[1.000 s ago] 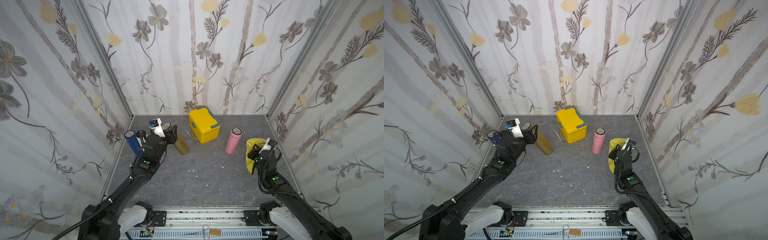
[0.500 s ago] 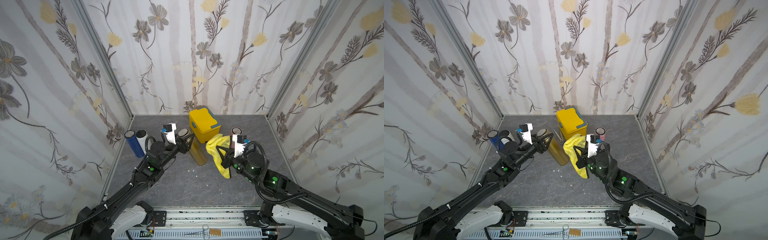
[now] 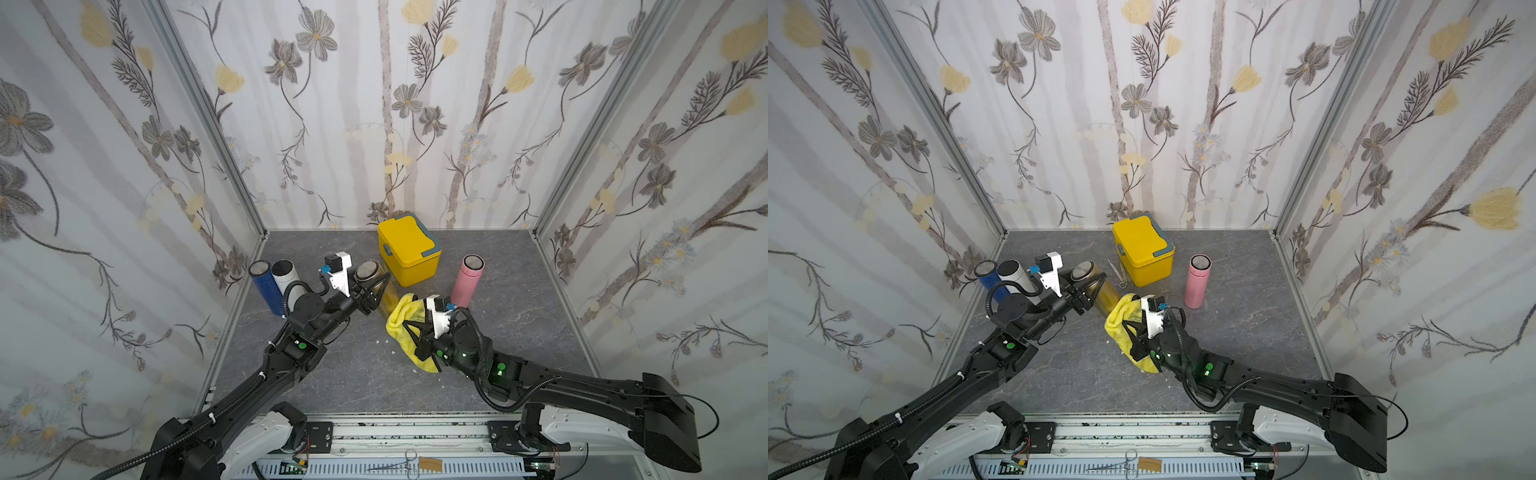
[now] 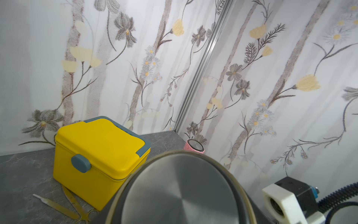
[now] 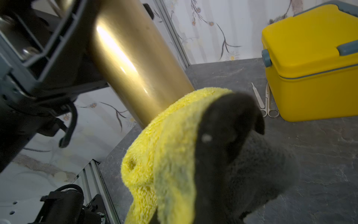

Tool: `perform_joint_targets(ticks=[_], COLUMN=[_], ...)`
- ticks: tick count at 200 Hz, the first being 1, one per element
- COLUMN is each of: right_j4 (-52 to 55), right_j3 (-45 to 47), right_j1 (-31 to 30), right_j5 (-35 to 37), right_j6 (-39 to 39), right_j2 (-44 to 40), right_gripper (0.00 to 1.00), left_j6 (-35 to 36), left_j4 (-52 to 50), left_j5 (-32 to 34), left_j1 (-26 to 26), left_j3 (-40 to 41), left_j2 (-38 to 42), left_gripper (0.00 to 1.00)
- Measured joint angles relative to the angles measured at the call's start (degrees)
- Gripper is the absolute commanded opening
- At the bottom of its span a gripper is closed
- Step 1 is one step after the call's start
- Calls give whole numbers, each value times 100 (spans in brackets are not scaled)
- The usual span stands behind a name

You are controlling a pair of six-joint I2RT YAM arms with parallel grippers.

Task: Wipe the surface of the thermos
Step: Wipe the dirt from the surface of the thermos.

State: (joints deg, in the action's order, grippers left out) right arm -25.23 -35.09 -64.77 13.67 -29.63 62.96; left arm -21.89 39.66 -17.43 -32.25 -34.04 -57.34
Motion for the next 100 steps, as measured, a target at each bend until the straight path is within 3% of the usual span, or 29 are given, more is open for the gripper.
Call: perform_joint_targets(ticks=[23, 46, 100], right_j4=[-101, -251, -1379], right_j3=[-588, -610, 997], right_j1=[-66, -79, -96], right_j5=[-31, 42, 129], right_j6=[162, 186, 118], right_j2=[118, 212, 437], right_gripper=[0, 0, 0], left_j6=[9, 116, 501], left_j4=[170, 319, -11], left_j5=[-400, -529, -247], left_j1=[-31, -107, -186], left_j3=[-55, -98, -98], left_j2=[-214, -280, -83], left_gripper=[0, 0, 0])
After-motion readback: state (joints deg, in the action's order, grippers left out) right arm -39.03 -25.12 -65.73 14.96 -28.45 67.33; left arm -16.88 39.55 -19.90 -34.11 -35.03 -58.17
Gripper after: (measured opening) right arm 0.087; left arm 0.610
